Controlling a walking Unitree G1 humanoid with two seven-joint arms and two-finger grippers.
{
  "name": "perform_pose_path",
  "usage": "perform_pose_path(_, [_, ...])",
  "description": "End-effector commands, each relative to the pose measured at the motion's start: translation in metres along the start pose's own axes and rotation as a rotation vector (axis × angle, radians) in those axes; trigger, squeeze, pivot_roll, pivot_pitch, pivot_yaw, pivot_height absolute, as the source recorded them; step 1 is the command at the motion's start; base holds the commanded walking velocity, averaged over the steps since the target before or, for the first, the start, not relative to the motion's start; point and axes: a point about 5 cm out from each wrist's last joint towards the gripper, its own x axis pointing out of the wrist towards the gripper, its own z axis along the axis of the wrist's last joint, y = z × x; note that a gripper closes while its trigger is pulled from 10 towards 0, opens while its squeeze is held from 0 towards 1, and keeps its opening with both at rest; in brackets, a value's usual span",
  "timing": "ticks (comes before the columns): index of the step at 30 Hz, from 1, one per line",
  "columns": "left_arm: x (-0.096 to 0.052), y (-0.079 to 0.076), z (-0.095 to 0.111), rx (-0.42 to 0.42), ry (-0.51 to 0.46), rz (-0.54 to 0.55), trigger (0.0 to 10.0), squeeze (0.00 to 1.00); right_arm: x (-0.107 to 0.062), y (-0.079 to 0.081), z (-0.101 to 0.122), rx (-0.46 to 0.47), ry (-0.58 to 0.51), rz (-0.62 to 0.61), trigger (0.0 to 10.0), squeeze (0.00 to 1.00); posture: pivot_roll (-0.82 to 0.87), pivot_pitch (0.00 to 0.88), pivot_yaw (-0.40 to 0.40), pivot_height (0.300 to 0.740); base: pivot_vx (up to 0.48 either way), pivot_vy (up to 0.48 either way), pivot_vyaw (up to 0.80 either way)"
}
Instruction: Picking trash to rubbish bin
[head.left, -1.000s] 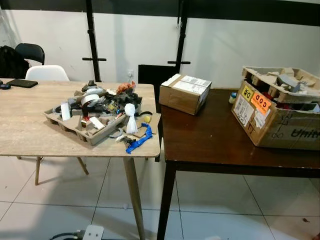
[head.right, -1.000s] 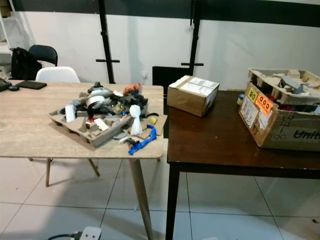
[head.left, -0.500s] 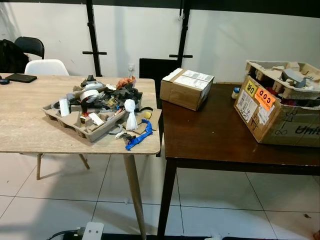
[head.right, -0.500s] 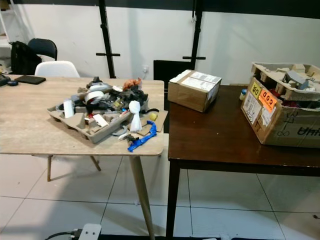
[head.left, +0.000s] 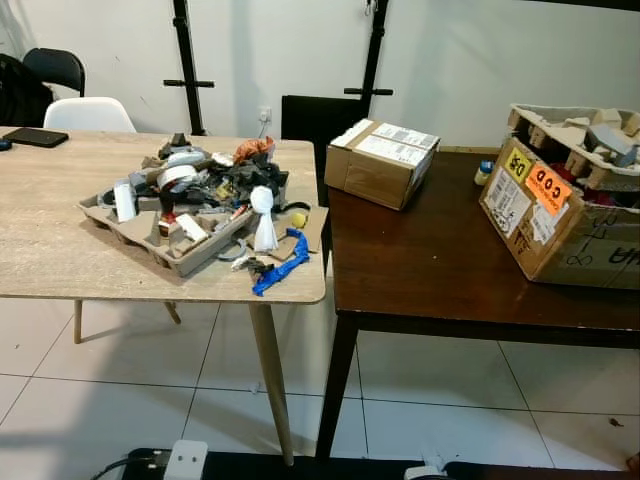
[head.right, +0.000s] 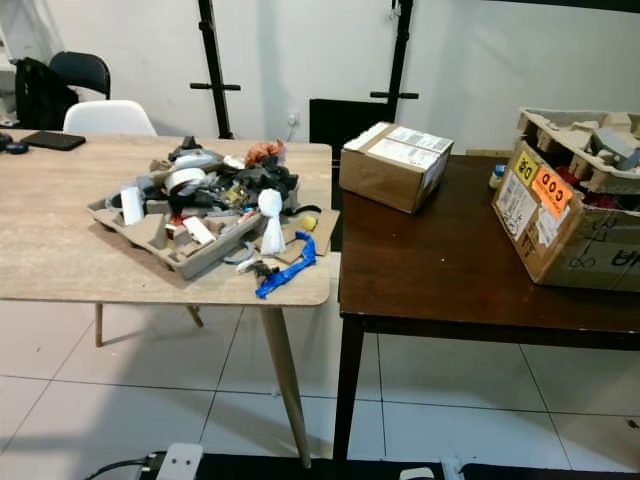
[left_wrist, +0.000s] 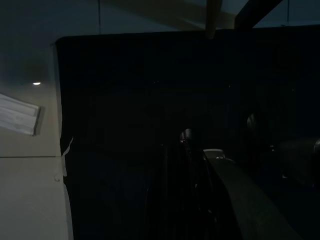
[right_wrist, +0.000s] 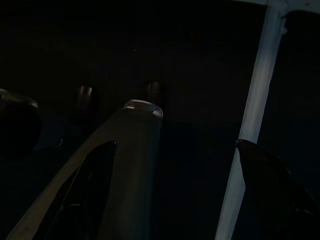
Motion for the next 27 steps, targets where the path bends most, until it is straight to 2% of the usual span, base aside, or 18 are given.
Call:
perform_pose_path(1, [-0.0018,-0.0022,-0.0109,-0.010,0.030,-0.007,10.0,0.00,-0.0008,-0.0007,-0.0088,0.015,0.034,-0.010,10.0,0.00,0.06,0.169,-0.029,0.740,0.000,0.000,0.00])
perform_pose_path(27, [0.0006,-0.0076,-0.0095,0.024,0.053,-0.046,10.0,0.00,-0.0002,-0.0076,-0.0048,0.007,0.066,-0.005,10.0,0.00,0.05,0.109,-0.035,0.740,0.000,0.000,0.00])
